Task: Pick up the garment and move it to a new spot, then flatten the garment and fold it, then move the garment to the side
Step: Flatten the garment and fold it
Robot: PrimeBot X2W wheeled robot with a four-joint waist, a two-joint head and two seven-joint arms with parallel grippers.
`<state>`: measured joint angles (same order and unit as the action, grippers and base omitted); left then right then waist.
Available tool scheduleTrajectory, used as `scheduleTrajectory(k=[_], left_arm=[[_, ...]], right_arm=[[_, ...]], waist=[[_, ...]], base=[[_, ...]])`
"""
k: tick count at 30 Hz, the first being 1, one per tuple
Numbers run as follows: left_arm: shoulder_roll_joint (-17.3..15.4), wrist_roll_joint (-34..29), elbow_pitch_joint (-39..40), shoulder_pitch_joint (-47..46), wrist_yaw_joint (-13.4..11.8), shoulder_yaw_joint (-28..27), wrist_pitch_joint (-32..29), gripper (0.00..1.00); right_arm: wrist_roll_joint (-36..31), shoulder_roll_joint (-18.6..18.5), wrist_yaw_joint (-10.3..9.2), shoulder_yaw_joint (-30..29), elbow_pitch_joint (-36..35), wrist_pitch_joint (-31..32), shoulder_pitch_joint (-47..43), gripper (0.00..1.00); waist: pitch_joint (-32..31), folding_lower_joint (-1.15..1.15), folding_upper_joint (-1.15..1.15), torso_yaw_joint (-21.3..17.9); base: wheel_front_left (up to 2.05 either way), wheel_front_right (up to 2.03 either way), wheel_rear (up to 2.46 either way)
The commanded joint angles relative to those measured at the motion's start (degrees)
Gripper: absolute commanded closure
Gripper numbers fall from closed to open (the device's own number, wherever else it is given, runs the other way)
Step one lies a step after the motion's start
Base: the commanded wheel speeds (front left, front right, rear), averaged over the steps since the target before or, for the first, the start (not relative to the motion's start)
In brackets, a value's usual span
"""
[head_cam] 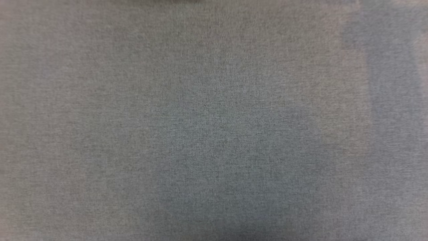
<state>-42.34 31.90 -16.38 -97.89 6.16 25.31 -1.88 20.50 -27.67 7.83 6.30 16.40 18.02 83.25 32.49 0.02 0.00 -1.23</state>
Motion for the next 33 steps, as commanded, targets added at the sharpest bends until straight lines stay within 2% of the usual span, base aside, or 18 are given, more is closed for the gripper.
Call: scheduleTrajectory(k=[1,8,14,17,23,33], left_arm=[[0.44,-1.76,-4.26,-4.32,-0.32,-0.62,2.56,1.00],[5.08,-7.38,-19.86,-15.12,-0.23,1.47,13.35,1.00],[7.71,-7.65,-25.39,-14.20,0.43,2.42,16.49,1.00],[9.20,-6.66,-25.34,-10.79,0.77,2.08,16.81,1.00],[12.21,-5.33,-19.87,0.78,1.19,1.11,16.86,1.00],[16.23,0.35,-13.69,24.36,1.31,1.84,16.87,1.00]], right_arm=[[-2.43,0.03,-0.34,-0.45,3.41,-2.45,2.94,1.00],[-11.04,4.81,-0.34,-2.08,16.85,-13.54,12.85,1.00],[-13.95,6.38,-0.34,-1.30,23.85,-19.89,14.07,1.00],[-14.11,6.49,-0.34,-0.29,26.53,-22.61,12.98,1.00],[-13.68,5.89,-0.34,3.09,30.33,-27.34,8.12,1.00],[-9.25,5.82,-0.34,10.39,32.76,-31.98,-6.09,1.00]], waist=[[7.47,-0.02,0.00,0.14],[10.09,-0.02,0.00,0.49],[11.03,-0.02,0.00,1.47],[11.10,-0.02,0.00,2.05],[9.49,-0.02,0.00,3.00],[1.21,-0.02,0.00,3.73]], base=[[0.00,0.00,0.00],[0.00,0.00,0.00],[0.00,0.00,0.00],[0.00,0.00,0.00],[0.00,0.00,0.00],[0.00,0.00,0.00]])
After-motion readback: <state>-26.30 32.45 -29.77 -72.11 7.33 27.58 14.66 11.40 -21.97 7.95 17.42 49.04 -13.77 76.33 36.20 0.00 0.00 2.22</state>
